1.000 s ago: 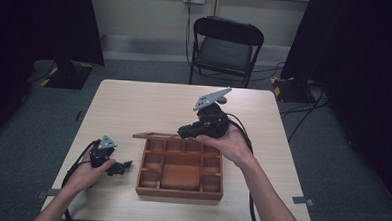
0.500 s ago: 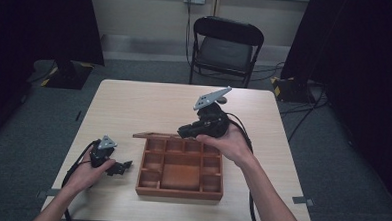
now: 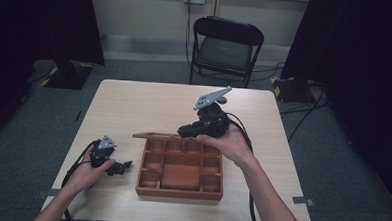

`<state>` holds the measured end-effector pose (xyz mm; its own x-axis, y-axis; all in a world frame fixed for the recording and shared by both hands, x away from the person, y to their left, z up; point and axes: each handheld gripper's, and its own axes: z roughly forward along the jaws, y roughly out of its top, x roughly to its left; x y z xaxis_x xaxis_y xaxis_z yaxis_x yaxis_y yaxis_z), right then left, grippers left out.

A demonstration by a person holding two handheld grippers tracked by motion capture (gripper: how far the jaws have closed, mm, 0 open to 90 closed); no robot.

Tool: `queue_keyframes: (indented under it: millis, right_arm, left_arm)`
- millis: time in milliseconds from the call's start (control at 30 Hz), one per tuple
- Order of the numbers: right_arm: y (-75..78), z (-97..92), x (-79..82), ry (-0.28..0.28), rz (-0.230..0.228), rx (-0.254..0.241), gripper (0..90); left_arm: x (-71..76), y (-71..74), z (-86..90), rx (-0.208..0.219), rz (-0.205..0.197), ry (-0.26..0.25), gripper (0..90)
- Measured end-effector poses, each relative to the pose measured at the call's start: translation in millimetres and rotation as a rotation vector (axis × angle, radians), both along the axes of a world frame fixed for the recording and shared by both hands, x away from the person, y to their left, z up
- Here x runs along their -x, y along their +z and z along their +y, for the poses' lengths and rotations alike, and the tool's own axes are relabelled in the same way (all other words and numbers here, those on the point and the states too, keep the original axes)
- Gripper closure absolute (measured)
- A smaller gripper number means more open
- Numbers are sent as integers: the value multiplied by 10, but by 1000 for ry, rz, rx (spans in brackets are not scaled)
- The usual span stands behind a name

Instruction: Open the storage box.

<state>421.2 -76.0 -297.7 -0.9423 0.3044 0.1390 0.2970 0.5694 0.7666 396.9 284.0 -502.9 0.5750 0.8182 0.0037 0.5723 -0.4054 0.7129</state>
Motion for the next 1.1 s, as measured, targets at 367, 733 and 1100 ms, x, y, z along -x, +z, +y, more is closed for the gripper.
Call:
queue_keyframes:
  millis: [367,733,1100]
  right_arm:
    - [0,-1,-4,3,0,1,837]
    - [-2,-2,-4,3,3,-1,837]
    - [-1,-1,-1,2,3,1,837]
  left_arm:
    - [1,-1,-1,2,1,1,0]
    - [1,-1,-2,3,2,1,0]
    - [0,0,0,-1,0,-1,0]
